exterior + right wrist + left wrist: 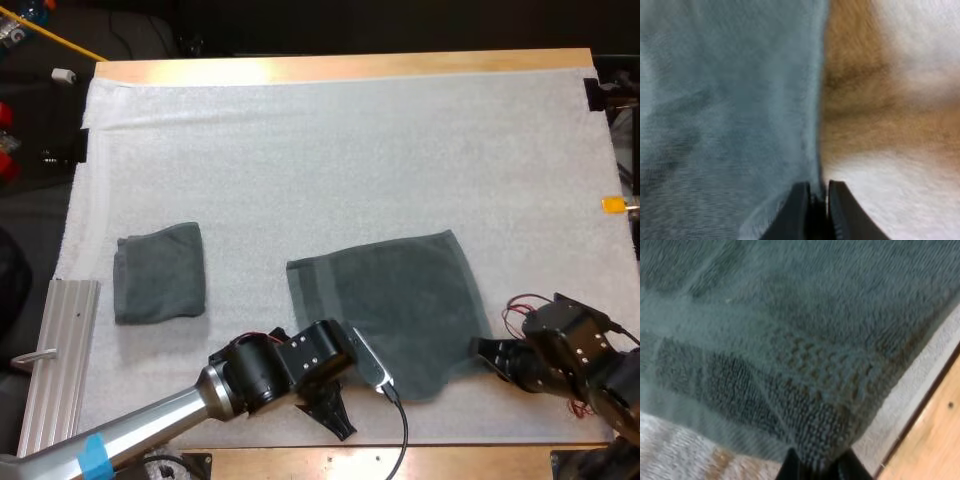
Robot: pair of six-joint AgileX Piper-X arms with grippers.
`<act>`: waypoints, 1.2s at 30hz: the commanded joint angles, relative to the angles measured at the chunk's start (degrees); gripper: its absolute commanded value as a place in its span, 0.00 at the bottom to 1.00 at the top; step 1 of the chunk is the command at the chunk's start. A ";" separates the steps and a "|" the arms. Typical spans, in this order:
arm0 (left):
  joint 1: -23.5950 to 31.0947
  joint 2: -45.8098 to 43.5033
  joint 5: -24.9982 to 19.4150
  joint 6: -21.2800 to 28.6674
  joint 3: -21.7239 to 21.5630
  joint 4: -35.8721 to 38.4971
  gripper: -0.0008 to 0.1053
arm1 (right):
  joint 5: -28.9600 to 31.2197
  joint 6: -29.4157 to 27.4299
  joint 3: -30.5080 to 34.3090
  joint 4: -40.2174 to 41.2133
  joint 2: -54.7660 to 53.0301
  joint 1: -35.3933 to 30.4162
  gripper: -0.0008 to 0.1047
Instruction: Pick towel from pile, fold and stack
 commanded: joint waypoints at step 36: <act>39.96 6.69 25.43 8.54 -0.15 -11.88 0.01 | 5.98 21.28 -0.44 -32.74 24.10 -0.07 0.01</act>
